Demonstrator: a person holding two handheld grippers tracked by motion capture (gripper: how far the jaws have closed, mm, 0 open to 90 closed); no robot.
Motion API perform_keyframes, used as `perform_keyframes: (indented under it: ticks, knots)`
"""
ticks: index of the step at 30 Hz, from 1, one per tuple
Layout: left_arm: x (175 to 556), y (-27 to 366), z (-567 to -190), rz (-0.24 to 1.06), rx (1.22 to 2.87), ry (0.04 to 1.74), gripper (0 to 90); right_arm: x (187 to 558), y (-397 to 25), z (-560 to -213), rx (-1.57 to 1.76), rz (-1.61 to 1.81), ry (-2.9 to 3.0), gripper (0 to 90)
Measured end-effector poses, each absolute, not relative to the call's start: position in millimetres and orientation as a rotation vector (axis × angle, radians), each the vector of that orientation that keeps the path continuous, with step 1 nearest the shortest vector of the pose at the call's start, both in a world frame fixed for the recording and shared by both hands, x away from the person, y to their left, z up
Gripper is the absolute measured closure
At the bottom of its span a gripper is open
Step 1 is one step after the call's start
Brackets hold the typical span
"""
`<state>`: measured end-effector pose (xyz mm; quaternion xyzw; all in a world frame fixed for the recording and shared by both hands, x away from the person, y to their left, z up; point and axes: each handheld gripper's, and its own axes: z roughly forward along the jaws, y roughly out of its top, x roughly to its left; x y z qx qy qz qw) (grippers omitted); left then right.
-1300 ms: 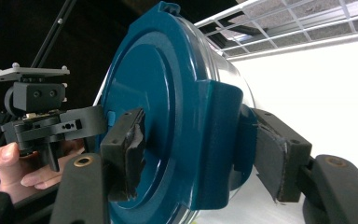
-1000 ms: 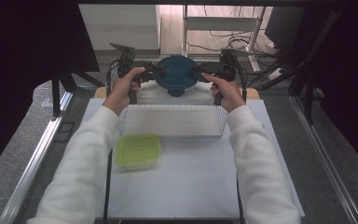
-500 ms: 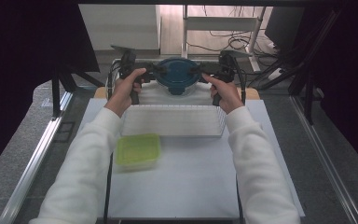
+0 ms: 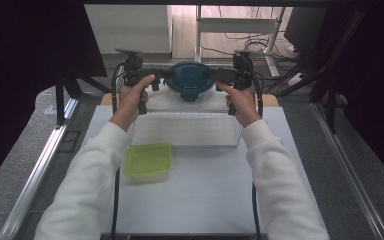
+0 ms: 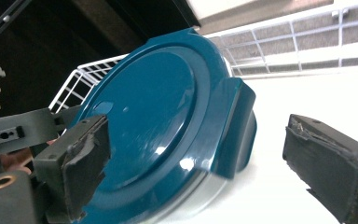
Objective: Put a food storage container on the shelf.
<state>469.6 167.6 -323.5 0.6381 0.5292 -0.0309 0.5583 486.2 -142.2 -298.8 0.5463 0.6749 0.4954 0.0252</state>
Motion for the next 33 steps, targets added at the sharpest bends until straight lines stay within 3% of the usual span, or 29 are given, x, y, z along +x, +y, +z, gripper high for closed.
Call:
perform_keyframes:
  ticks: [8, 15, 26, 33]
  knots:
    - [427, 177, -322, 0.084, 1.565, 1.177, 14.0, 452, -160, -290, 1.409, 1.522, 2.137, 12.2]
    - [388, 183, -334, 0.098, 1.658, 1.093, 15.1, 414, -177, -298, 1.241, 1.529, 2.171, 16.1]
    - [319, 192, -370, 0.206, 1.757, 1.029, 18.6, 357, -211, -348, 1.117, 1.513, 2.225, 19.0]
    - [290, 196, -410, 0.167, 1.791, 1.038, 18.8, 329, -233, -381, 1.132, 1.488, 2.263, 19.4]
